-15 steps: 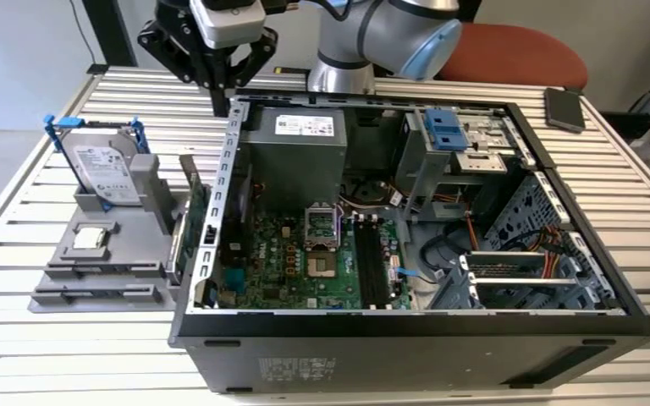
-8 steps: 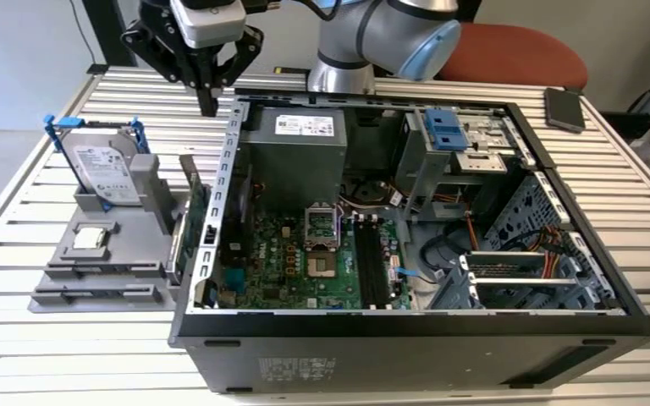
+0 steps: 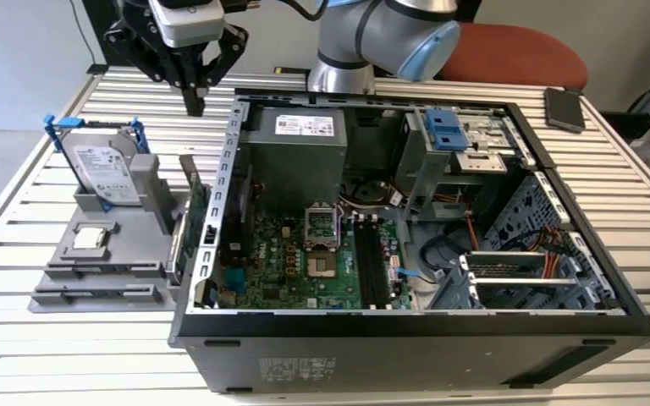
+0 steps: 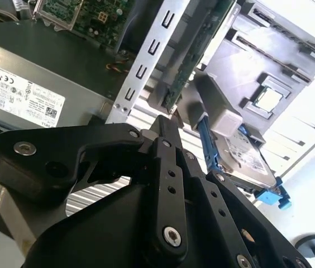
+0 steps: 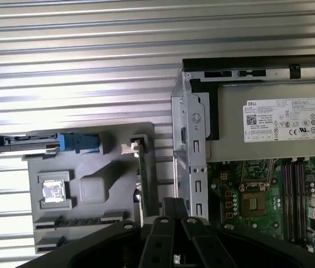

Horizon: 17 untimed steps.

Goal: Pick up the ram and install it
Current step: 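Reach for the ram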

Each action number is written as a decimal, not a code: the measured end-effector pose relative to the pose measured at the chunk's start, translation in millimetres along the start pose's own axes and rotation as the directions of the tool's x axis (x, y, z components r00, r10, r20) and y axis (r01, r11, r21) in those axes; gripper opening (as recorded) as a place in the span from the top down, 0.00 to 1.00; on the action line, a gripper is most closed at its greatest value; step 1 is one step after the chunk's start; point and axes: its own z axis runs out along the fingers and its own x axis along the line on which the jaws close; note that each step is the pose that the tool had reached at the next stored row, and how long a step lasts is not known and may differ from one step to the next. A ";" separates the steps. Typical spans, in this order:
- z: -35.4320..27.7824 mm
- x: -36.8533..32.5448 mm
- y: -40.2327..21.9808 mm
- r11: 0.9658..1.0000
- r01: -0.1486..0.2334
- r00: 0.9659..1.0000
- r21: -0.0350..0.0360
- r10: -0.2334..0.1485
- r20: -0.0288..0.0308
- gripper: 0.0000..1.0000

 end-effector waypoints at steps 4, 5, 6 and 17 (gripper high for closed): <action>-0.1 6.6 -0.5 1.000 0.000 1.000 0.000 0.000 0.000 1.00; -0.1 8.1 -0.6 1.000 0.000 1.000 0.000 0.000 0.000 1.00; -0.1 9.7 -0.7 1.000 0.000 1.000 0.000 0.000 0.000 1.00; -0.3 29.6 -2.2 1.000 0.001 1.000 0.000 -0.001 0.000 1.00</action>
